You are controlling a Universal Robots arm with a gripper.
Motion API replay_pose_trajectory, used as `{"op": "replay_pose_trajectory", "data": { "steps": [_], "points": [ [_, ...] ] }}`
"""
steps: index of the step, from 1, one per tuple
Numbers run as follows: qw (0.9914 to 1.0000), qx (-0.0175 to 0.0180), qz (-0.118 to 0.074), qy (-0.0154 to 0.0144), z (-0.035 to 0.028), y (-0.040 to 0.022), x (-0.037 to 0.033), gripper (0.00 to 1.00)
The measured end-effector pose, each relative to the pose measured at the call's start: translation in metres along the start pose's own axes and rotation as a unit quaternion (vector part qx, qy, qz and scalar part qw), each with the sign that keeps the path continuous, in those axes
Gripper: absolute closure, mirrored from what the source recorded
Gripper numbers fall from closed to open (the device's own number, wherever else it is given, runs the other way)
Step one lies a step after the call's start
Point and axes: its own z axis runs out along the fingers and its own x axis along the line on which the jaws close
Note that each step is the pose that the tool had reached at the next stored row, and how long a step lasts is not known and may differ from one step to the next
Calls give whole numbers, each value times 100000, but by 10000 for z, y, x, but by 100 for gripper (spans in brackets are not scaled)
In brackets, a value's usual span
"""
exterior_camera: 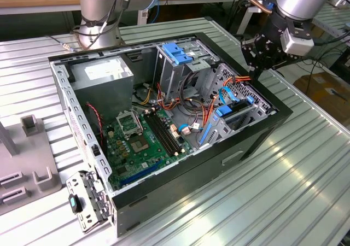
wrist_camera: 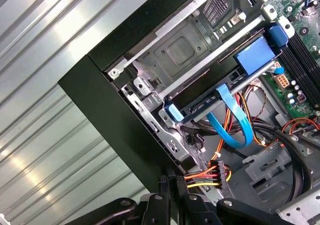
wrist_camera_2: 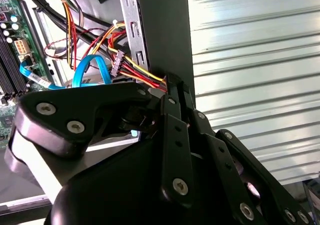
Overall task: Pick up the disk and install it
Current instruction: 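Insert the second disk wire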
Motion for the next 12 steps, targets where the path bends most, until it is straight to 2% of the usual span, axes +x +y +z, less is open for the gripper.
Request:
{"op": "replay_pose_trajectory", "data": {
  "steps": [6,12],
  "points": [
    [100000,4,1,-4,-49,-8,4,84],
    [100000,-32,-6,27,-56,-3,-5,84]
  ]
}}
